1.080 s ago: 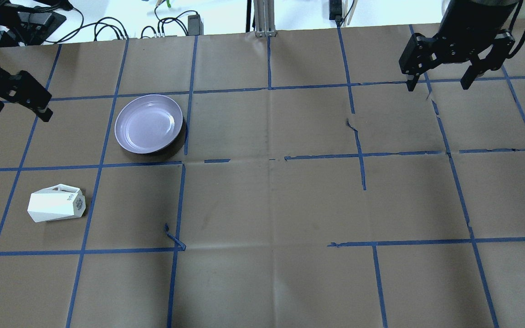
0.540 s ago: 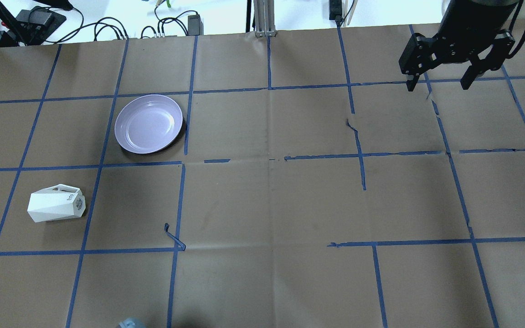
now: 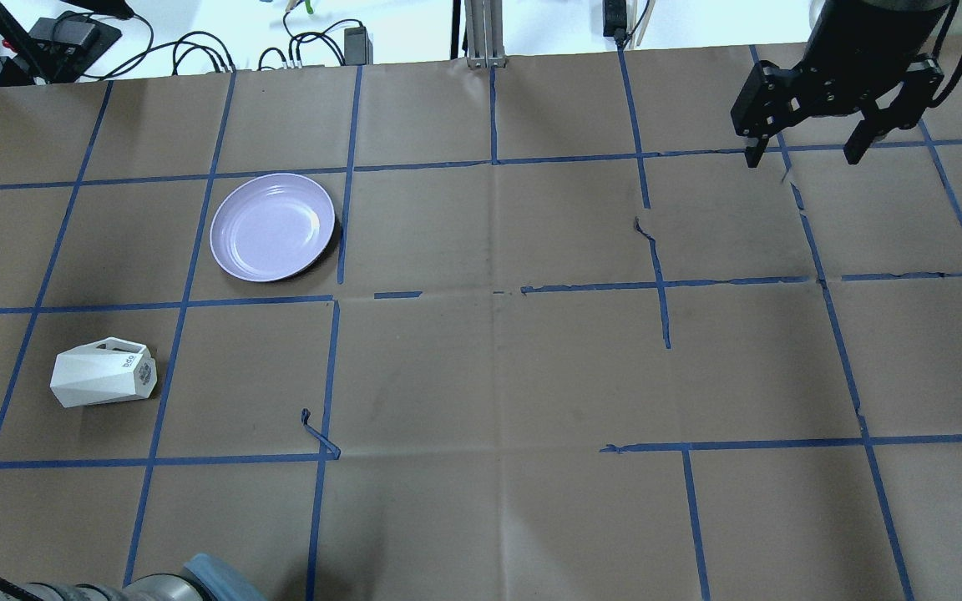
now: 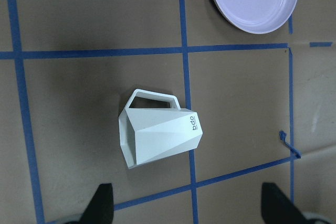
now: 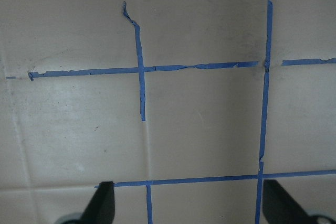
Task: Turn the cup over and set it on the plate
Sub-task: 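Lower the left gripper onto the mug's open end and close on it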
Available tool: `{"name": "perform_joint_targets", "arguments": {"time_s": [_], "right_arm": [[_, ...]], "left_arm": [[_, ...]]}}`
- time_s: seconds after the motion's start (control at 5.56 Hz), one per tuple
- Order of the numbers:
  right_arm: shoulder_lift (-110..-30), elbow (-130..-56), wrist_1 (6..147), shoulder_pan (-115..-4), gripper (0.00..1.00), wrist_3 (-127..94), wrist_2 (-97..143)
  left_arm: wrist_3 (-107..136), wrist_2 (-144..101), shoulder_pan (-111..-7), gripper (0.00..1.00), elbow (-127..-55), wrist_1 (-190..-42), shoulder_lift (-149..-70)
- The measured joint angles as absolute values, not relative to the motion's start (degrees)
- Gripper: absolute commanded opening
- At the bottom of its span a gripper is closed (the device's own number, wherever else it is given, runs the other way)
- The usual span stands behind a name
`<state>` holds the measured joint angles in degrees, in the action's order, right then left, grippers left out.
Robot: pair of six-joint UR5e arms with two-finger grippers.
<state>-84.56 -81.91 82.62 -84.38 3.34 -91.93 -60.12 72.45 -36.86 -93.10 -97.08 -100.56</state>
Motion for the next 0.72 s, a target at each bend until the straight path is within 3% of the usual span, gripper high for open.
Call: {"name": "perform_joint_targets", "arguments": {"time_s": [0.72], "right_arm": [[-84.6, -81.9, 82.6, -84.4, 1.0, 3.3, -91.9]], "left_arm": [[-68.5, 64.9, -35.5, 0.98, -93.1, -97.4, -117.0]]}}
